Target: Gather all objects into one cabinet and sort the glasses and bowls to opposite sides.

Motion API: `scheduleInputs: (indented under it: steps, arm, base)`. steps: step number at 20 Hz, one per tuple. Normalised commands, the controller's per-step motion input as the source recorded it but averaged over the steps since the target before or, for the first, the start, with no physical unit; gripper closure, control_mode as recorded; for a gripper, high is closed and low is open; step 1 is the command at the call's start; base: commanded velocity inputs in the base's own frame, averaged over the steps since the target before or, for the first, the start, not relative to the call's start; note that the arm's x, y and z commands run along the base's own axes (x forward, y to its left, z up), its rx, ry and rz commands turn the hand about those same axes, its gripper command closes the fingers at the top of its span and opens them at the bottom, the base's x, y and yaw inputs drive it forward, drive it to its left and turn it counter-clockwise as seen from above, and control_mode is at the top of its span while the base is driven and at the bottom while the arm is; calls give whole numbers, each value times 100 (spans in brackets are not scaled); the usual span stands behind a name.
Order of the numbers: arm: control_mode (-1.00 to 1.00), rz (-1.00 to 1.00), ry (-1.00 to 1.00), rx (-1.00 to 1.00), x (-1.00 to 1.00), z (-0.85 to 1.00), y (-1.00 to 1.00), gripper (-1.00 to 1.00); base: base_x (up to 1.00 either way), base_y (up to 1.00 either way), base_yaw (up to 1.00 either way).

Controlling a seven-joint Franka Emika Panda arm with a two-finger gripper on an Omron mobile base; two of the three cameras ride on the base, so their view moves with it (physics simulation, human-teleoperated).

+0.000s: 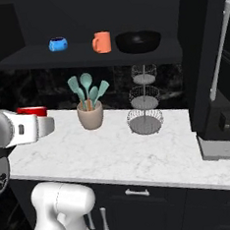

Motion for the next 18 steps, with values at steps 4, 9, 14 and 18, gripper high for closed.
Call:
scheduleInputs:
  steps: [4, 9, 14, 18]
  arm:
    - [100, 0, 0, 0, 0, 0, 0, 100]
    - [100, 0, 0, 0, 0, 0, 0, 100]
    - [100, 0, 0, 0, 0, 0, 0, 100]
    - [-100, 3, -13, 0, 1, 45, 34, 100]
  base:
    - [19, 1, 0]
    - [11, 0, 0]
    - [-8, 8, 2]
    - [0, 0, 0]
